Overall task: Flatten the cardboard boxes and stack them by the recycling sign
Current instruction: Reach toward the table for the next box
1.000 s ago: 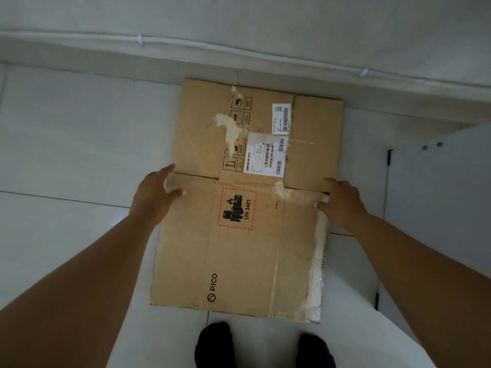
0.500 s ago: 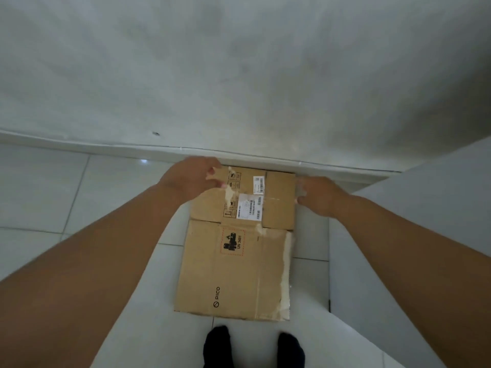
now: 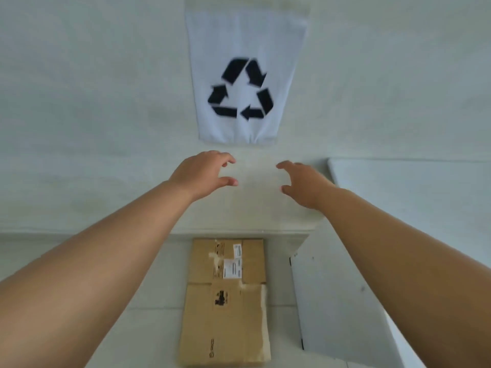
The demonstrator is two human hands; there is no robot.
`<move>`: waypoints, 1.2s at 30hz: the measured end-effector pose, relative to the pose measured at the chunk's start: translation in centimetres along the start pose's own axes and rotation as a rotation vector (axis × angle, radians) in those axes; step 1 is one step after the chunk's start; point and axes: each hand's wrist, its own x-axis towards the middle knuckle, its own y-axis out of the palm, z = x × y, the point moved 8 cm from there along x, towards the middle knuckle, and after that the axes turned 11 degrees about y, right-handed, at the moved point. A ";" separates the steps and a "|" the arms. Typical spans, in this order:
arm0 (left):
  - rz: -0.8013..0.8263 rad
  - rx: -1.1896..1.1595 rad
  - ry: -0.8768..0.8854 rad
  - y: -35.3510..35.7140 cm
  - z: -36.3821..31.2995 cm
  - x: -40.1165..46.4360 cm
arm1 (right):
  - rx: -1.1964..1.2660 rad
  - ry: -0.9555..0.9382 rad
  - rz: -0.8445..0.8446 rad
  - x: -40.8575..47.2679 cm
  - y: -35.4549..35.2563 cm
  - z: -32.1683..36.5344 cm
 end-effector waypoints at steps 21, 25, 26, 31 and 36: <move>-0.324 0.180 0.084 -13.4 -30.6 7.2 | -0.054 -0.107 -0.390 -13.8 -27.1 -16.6; -0.374 0.181 0.087 -12.7 -35.5 9.0 | -0.062 -0.115 -0.434 -14.7 -30.9 -21.2; -0.370 0.196 0.092 -12.6 -36.6 9.4 | -0.062 -0.119 -0.443 -14.9 -31.7 -22.0; -0.393 0.247 0.112 -13.2 -40.5 10.9 | -0.015 -0.145 -0.503 -15.7 -35.1 -25.4; -0.427 0.216 0.144 -14.1 -42.3 12.4 | 0.088 -0.135 -0.557 -16.2 -36.2 -29.3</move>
